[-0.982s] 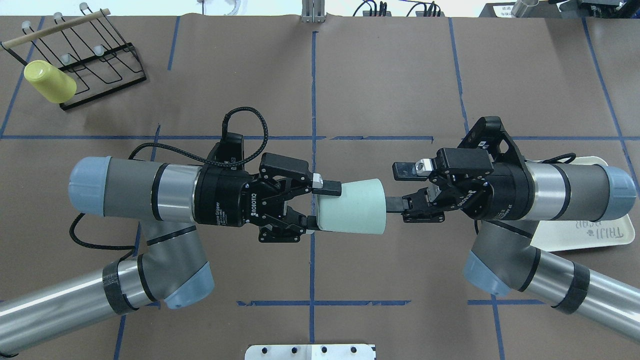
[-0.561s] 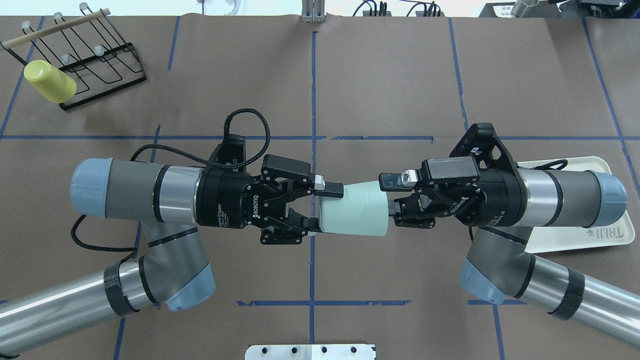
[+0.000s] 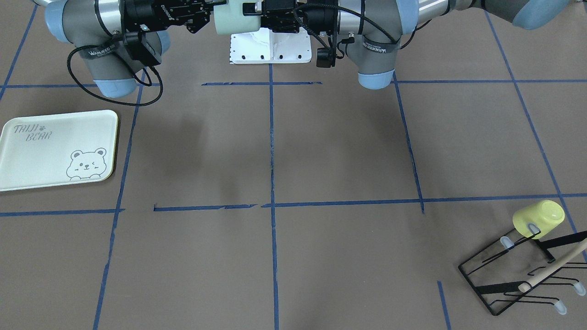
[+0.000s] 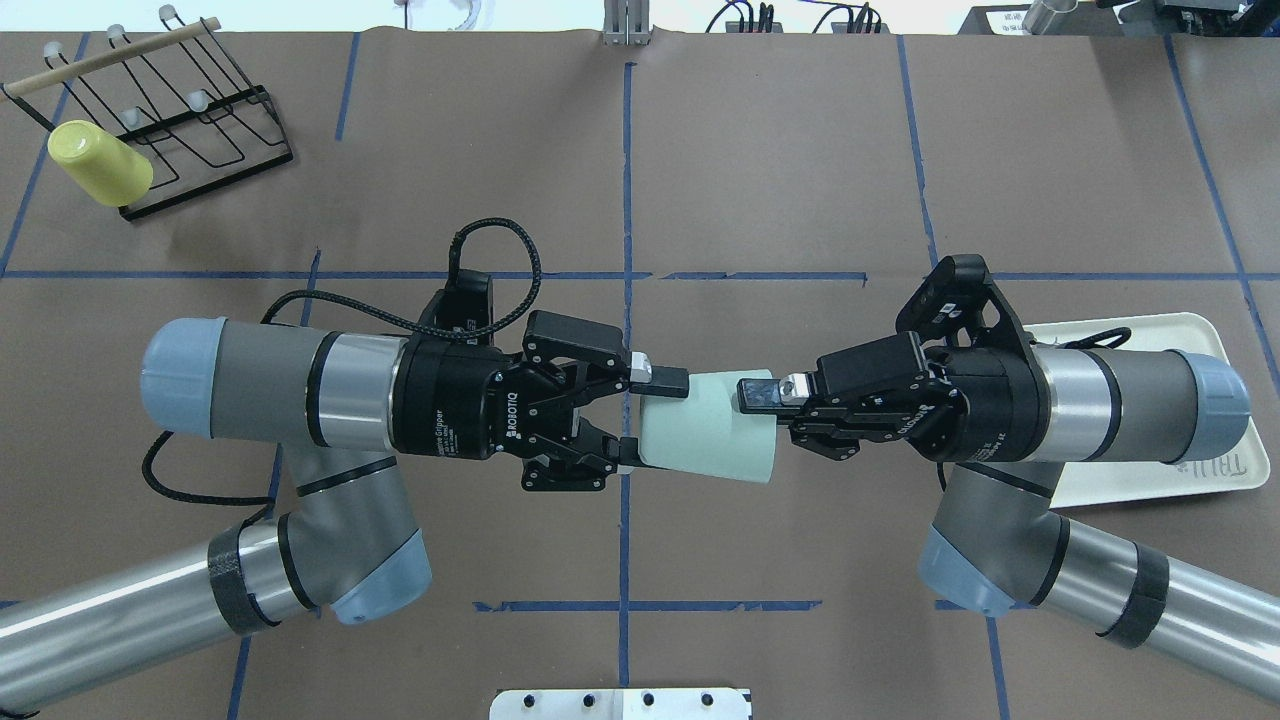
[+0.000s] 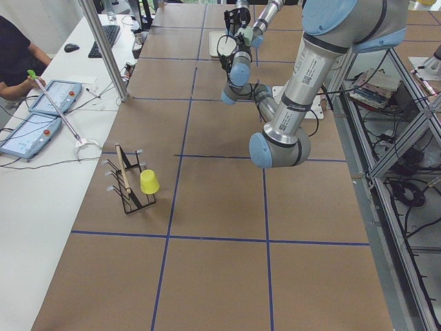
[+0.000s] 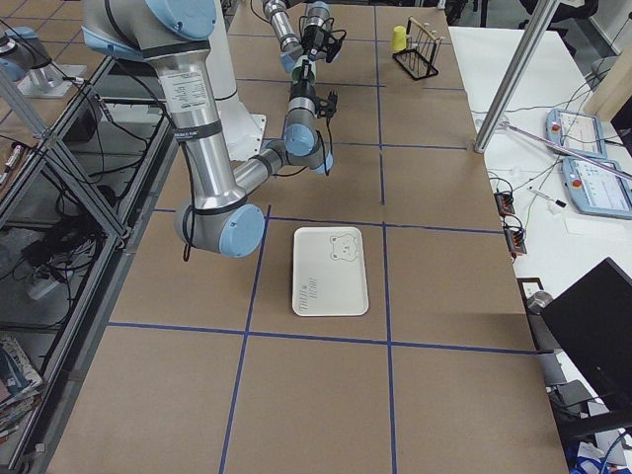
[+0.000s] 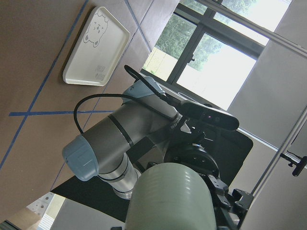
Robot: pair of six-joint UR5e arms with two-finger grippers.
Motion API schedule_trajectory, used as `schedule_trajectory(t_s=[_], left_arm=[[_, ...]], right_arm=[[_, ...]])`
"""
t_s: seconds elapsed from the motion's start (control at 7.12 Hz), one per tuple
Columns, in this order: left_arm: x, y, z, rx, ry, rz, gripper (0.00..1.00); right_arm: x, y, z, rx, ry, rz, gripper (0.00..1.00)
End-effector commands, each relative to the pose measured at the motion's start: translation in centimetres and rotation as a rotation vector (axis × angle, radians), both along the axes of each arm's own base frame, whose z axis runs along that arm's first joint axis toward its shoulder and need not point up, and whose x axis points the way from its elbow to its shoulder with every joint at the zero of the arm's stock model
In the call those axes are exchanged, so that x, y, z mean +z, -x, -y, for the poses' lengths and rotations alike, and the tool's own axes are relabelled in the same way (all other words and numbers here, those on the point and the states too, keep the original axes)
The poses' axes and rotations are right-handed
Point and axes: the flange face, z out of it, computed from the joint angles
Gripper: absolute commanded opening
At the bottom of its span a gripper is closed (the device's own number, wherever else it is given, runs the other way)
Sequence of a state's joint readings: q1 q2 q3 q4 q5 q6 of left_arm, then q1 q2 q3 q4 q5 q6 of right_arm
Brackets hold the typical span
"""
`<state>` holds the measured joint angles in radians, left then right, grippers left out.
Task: Left arm grabs green cup and hands to right arm on tray
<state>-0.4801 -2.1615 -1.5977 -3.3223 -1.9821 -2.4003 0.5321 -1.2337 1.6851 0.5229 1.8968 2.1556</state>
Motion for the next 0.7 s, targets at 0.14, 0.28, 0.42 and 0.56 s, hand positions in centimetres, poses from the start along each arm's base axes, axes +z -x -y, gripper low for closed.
schedule_trajectory(t_s=[0.14, 0.28, 0.42, 0.56], left_arm=[[-0.2, -0.2, 0.0, -0.017, 0.025, -0.007, 1.0], [-0.1, -0.1, 0.0, -0.017, 0.025, -0.007, 1.0], [-0.1, 0.0, -0.1, -0.017, 0.025, -0.008, 1.0], [0.1, 0.1, -0.2, -0.018, 0.024, -0.007, 1.0]], right_arm=[[0.4, -0.2, -0.1, 0.016, -0.01, -0.006, 0.0], [0.7, -0.4, -0.2, 0.017, -0.006, -0.012, 0.0], [1.4, -0.7, -0.3, 0.018, 0.0, -0.024, 0.0], [1.2, -0.9, -0.4, 0.021, -0.002, -0.018, 0.0]])
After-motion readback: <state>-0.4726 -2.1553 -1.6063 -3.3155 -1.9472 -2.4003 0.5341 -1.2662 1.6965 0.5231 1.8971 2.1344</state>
